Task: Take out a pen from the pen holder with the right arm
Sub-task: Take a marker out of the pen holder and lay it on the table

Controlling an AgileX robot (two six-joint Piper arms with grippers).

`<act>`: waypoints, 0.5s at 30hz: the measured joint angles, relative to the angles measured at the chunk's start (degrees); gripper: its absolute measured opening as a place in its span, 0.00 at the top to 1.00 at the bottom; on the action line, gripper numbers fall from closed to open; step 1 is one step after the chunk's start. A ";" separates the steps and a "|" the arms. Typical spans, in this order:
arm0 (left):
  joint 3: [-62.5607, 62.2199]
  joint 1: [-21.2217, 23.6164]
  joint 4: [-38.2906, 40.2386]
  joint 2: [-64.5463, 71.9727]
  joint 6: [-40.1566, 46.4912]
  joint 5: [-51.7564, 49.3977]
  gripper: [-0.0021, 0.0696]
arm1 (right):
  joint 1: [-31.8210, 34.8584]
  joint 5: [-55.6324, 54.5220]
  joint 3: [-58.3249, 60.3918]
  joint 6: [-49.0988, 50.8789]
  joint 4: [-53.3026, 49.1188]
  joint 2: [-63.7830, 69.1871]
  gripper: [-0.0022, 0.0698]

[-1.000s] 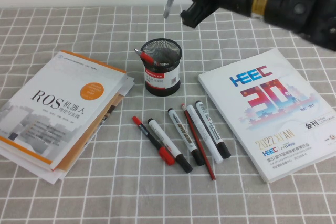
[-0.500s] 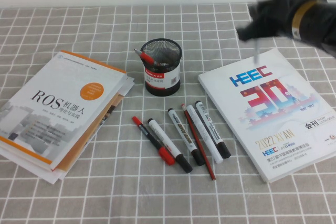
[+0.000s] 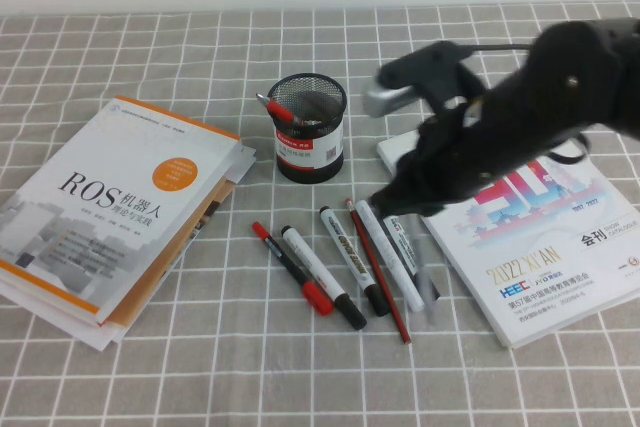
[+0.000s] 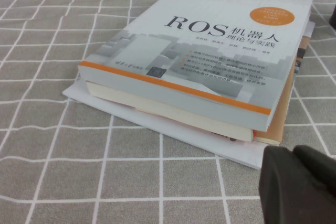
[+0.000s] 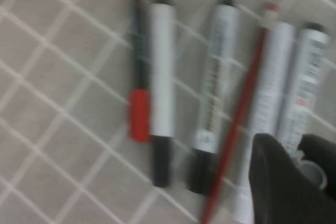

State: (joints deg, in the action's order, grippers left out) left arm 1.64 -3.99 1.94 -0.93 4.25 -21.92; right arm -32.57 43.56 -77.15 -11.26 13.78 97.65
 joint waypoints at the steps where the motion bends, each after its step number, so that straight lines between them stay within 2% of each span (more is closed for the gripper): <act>1: 0.00 0.00 0.00 0.00 0.00 0.00 0.98 | -0.91 0.75 -1.52 -0.58 0.91 0.95 0.91; 15: 0.00 0.00 0.00 0.00 0.00 0.00 0.98 | -8.71 4.60 -20.11 -2.55 4.62 17.71 0.91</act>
State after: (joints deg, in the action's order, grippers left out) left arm 1.64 -3.99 1.94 -0.93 4.25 -21.92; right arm -41.28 48.15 -97.26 -13.81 18.41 115.35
